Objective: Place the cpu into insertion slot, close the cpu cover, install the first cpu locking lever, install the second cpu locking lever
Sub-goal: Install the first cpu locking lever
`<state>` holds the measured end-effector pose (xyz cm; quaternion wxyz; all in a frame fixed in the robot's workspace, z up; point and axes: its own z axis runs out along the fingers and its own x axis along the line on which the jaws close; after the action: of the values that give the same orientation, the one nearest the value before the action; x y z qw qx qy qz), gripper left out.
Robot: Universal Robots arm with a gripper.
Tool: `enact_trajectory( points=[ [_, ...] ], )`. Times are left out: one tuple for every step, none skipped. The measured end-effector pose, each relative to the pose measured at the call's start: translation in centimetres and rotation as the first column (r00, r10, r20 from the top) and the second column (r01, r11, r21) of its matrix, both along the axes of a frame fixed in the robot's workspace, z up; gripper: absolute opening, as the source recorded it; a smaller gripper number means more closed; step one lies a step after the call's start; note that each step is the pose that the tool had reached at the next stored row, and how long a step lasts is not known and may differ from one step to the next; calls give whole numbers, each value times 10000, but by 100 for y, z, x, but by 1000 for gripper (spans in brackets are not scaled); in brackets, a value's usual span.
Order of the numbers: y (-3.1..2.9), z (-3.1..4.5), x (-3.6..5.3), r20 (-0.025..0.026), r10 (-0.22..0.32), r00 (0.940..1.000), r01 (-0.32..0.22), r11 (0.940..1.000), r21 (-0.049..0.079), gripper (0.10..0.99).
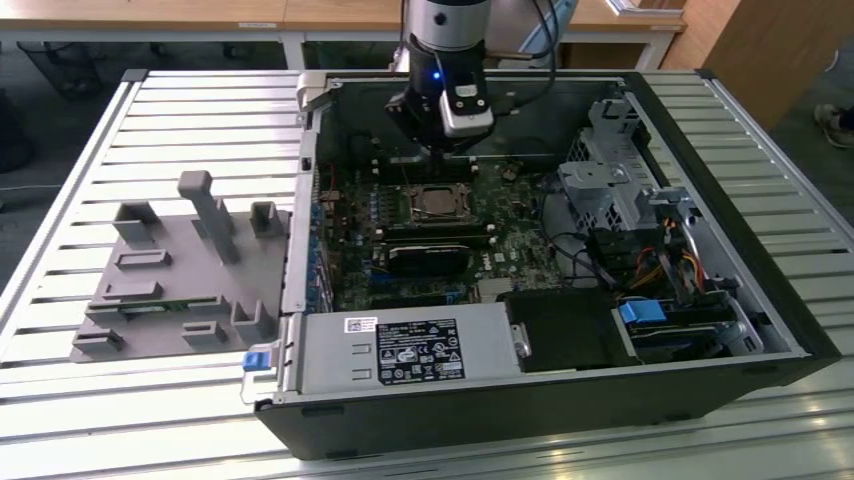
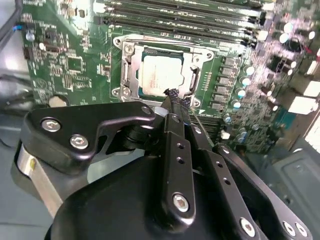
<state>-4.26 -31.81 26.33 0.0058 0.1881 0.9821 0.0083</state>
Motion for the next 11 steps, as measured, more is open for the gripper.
enact_trajectory(
  points=[
    [0,0,0,-1,178,9998,-178,9998,0,106],
    [0,0,0,0,360,9994,-360,9994,0,106],
    [0,0,0,0,538,9985,-538,9985,0,106],
    [0,0,0,-1,719,9974,-719,9974,0,106],
    [0,0,0,-1,897,9960,-897,9960,0,106],
    [0,0,0,-1,1092,9940,-1092,9940,-1,106],
    [0,0,0,0,1266,9920,-1266,9920,0,106],
    [0,0,0,0,1429,9897,-1429,9897,-1,106],
    [0,0,0,-1,1591,9873,-1591,9873,0,106],
    [0,0,0,0,1750,9846,-1750,9846,0,106],
    [0,0,0,0,1912,9815,-1912,9815,0,106]
  ],
)
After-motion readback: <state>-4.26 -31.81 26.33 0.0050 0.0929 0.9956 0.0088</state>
